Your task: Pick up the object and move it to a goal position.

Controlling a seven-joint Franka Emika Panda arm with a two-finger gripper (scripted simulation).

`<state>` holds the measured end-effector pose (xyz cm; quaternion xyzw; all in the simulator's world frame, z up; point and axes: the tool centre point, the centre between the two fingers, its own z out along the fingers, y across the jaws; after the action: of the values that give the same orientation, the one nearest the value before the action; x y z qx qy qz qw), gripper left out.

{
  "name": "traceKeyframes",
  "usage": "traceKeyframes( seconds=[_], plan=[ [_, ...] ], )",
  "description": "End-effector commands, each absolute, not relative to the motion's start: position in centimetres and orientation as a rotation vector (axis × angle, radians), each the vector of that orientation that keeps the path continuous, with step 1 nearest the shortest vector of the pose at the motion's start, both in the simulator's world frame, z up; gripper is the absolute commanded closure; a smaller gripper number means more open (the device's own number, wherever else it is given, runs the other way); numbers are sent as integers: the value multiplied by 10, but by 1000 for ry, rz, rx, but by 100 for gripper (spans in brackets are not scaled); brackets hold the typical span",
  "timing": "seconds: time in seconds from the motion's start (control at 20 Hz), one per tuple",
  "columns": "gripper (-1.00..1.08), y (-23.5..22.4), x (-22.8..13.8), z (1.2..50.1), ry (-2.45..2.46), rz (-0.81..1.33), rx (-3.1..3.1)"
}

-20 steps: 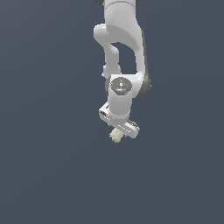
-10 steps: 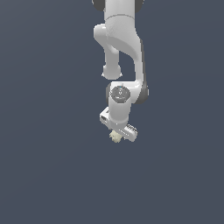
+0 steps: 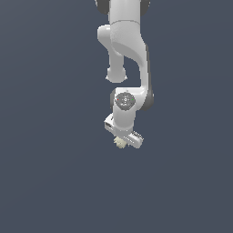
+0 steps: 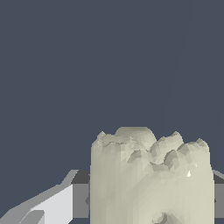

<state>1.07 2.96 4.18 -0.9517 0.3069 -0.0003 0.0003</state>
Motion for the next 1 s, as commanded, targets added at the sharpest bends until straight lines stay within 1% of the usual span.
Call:
traceKeyframes(
  seconds=[0.0, 0.5, 0.75, 0.95],
  plan=[
    [108, 29, 10, 41, 965, 0, -2990],
    [108, 32, 10, 48, 964, -1, -2989],
    [108, 40, 7, 69, 964, -1, -2989],
    [108, 50, 3, 95, 964, -1, -2989]
  ],
)
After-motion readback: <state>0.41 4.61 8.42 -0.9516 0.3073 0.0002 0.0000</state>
